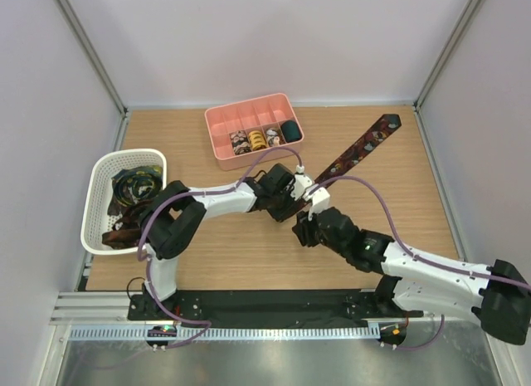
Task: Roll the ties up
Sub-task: Roll the tie
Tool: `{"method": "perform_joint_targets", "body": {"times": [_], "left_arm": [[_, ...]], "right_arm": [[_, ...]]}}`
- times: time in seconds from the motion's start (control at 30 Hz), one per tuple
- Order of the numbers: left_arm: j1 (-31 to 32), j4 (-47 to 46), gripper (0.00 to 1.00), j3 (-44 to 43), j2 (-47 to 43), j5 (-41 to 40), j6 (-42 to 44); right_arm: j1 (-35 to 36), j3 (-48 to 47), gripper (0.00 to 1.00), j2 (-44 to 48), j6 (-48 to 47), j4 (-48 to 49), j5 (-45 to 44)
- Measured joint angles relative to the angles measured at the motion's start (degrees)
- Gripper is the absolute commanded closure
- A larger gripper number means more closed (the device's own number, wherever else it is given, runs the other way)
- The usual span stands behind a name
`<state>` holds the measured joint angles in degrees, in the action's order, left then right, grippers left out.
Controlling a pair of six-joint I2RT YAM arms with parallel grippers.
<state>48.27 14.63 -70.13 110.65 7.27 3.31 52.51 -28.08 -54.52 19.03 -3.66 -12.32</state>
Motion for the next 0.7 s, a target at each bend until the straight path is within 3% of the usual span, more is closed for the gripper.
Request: {"method": "perform_joint_targets", "body": {"times": [0.17,0.3,0.63,0.7], "left_arm": [[0.0,2.1,0.68,-2.7,1.6,-0.2,-0.4],[0.0,3.3,0.68,-3.7,2.0,-0.2,-1.0],[0.0,4.3,0.68,-4.2,2.1,-0.1,-1.4],[0.0,4.9,0.68,-4.4,2.1,-0.1,-1.5]], "right_arm": [[14.0,-0.4,0.61,-3.2,-4.9,-0.3,-9.4],[22.7,-5.7,0.61,-13.8,-10.3,-2.1,-15.0],[25.9,-33.9,0.56,-48.1,-18.3,-15.0,-27.1],[25.7,-38.1,0.51,-52.8,-19.0,-18.0,-29.3]]}}
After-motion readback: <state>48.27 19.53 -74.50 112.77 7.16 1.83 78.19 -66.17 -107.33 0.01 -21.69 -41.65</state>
